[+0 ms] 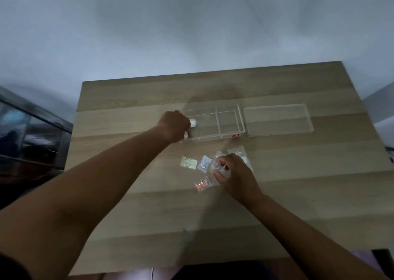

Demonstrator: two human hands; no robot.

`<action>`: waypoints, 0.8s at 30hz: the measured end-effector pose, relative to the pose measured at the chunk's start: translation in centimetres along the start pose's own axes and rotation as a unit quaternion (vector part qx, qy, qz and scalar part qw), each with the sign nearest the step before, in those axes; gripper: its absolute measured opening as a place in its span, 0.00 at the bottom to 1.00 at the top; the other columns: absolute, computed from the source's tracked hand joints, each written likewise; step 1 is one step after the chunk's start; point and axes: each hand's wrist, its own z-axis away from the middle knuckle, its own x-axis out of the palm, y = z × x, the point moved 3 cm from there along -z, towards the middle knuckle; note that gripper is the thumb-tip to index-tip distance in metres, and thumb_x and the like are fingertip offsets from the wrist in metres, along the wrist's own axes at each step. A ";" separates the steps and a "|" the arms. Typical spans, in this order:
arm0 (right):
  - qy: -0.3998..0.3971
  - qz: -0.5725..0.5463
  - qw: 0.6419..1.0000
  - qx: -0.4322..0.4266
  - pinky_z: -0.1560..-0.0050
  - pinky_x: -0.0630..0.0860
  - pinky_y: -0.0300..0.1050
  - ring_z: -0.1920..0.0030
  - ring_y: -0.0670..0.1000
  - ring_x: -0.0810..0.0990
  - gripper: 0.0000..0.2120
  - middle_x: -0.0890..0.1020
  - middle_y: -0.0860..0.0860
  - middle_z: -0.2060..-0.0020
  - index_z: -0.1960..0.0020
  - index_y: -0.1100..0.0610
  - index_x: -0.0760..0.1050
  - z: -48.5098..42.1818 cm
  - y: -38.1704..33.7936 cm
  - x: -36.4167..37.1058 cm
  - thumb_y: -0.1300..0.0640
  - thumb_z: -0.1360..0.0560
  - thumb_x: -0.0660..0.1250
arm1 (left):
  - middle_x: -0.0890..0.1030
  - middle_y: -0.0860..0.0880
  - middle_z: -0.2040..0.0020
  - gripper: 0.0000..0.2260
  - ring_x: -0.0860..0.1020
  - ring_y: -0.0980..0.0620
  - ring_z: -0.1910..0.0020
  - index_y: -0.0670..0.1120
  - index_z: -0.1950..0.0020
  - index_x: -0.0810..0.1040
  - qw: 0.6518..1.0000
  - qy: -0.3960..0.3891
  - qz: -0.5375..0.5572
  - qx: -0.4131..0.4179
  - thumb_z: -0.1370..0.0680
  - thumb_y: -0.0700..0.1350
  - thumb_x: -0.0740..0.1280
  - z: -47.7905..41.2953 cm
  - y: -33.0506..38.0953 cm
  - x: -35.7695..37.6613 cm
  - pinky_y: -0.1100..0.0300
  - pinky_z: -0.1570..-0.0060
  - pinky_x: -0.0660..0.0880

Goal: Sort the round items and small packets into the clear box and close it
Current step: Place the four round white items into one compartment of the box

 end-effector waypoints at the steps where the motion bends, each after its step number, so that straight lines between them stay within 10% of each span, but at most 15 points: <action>1: 0.002 0.000 1.000 -0.003 0.57 0.68 0.38 0.55 0.51 0.76 0.10 0.77 0.51 0.56 0.51 0.55 0.76 -0.4 -0.1 -0.1 0.55 0.31 0.72 | 0.84 0.47 0.47 0.11 0.80 0.45 0.45 0.55 0.43 0.81 1.000 0.002 0.005 -0.001 0.25 0.49 0.67 0.1 0.0 0.0 0.55 0.54 0.75; 8: 0.014 0.002 0.998 -0.058 0.55 0.73 0.42 0.55 0.52 0.78 0.11 0.79 0.54 0.55 0.49 0.57 0.77 -4.8 -1.8 -1.3 0.57 0.30 0.72 | 0.82 0.50 0.42 0.14 0.79 0.48 0.42 0.56 0.41 0.80 0.975 0.080 0.189 -0.088 0.26 0.49 0.71 1.3 -1.1 -0.2 0.55 0.50 0.73; 12: -0.011 0.032 0.996 -0.082 0.48 0.74 0.48 0.50 0.57 0.76 0.12 0.79 0.58 0.51 0.45 0.60 0.77 -9.0 -3.8 -1.1 0.59 0.29 0.69 | 0.81 0.50 0.51 0.13 0.80 0.49 0.51 0.54 0.46 0.79 0.847 0.197 0.430 -0.241 0.30 0.45 0.72 3.7 -1.9 1.2 0.59 0.56 0.70; 18: -0.118 0.111 0.982 -0.096 0.45 0.72 0.52 0.45 0.61 0.74 0.13 0.80 0.60 0.49 0.45 0.60 0.78 -14.4 -6.2 0.1 0.58 0.28 0.66 | 0.85 0.42 0.51 0.20 0.84 0.44 0.51 0.47 0.39 0.79 0.692 0.161 0.625 -0.323 0.30 0.42 0.74 4.7 -0.8 4.6 0.49 0.46 0.80; 24: -0.162 0.268 0.938 -0.147 0.52 0.74 0.51 0.46 0.61 0.76 0.10 0.83 0.59 0.51 0.50 0.59 0.79 -15.9 -7.4 1.5 0.56 0.27 0.63 | 0.85 0.41 0.49 0.18 0.84 0.44 0.50 0.48 0.39 0.80 0.635 0.166 0.677 -0.333 0.29 0.43 0.73 5.0 -0.4 5.6 0.44 0.47 0.81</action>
